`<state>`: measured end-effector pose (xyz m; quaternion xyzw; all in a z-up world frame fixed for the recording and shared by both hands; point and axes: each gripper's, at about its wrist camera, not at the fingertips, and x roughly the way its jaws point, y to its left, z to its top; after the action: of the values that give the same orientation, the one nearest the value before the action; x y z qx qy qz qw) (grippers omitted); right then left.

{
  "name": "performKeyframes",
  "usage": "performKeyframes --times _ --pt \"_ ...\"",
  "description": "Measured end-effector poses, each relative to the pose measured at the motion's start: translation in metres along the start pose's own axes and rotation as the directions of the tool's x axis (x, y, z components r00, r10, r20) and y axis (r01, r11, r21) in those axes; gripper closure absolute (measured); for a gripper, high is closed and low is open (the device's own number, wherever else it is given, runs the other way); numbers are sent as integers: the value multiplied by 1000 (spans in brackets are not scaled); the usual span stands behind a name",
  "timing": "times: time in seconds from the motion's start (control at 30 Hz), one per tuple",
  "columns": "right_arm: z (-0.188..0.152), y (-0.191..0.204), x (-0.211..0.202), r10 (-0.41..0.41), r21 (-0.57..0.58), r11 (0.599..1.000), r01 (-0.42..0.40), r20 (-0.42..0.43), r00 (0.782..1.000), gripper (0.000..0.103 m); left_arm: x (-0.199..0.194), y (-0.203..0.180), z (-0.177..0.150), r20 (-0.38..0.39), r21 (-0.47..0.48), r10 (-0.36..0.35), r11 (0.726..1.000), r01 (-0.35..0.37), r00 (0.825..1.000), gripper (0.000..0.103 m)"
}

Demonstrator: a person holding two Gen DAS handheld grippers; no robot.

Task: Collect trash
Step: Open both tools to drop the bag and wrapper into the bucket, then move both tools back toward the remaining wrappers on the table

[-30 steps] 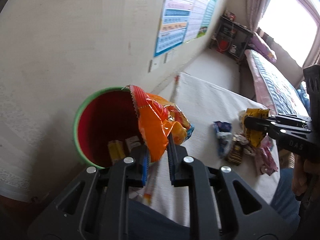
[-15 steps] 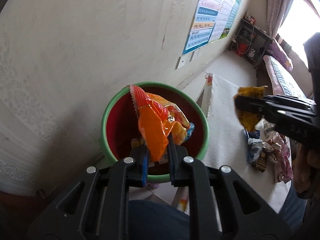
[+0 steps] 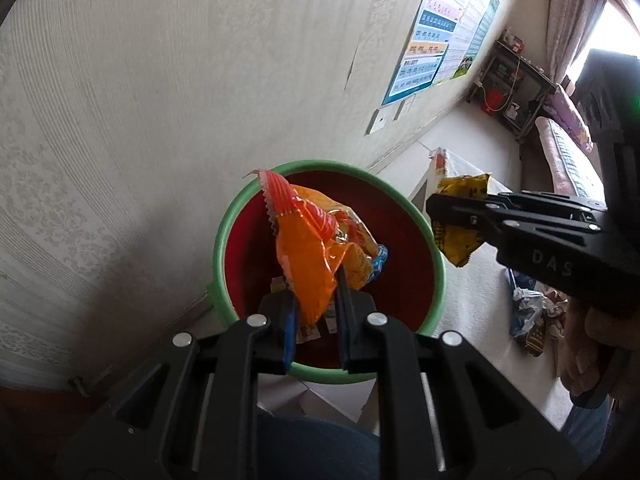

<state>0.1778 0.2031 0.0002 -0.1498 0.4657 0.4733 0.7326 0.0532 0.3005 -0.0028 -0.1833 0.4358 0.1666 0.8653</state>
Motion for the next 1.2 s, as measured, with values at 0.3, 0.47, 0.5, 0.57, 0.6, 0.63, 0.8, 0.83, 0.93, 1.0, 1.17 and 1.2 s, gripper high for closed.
performKeyframes --times 0.3,0.47,0.5,0.57,0.6,0.63,0.8,0.83,0.93,1.0,1.17,1.2 --pt "5 7 15 -1 -5 1000 1 -22 1000 69 3 9 -2 -4 -30 6 1000 -7 1000 78" --pt "6 7 14 -21 0 1000 21 -1 1000 30 -3 10 -4 39 -34 15 999 -14 999 30" --pt "6 5 12 -30 6 1000 30 10 999 28 -4 9 -5 44 -31 18 999 -17 999 26" --pt "8 3 10 -43 15 999 42 17 999 17 -6 8 -5 55 -24 28 999 -27 998 15" --pt "8 2 8 -48 19 999 48 24 999 16 -7 7 -6 62 -21 35 999 -34 997 13" --pt "8 1 6 -55 22 998 54 28 998 16 -9 7 -5 70 -20 42 999 -41 997 10" --pt "5 -1 -9 -73 31 997 71 48 996 12 -20 1 -3 98 -20 49 999 -47 994 6" --pt "2 -3 -14 -79 41 996 76 58 995 12 -22 -1 -3 102 -17 48 999 -46 994 6" --pt "-6 -12 -27 -91 74 994 85 77 993 11 -26 -9 -1 109 -4 41 999 -41 993 6" --pt "-11 -22 -37 -104 106 990 94 89 991 11 -28 -14 0 112 5 39 999 -40 993 6" --pt "-23 -44 -62 -132 161 980 112 115 985 10 -33 -34 -1 120 33 29 999 -33 992 6" --pt "-26 -48 -68 -139 169 979 117 120 983 10 -34 -38 -1 121 39 23 999 -28 992 6"
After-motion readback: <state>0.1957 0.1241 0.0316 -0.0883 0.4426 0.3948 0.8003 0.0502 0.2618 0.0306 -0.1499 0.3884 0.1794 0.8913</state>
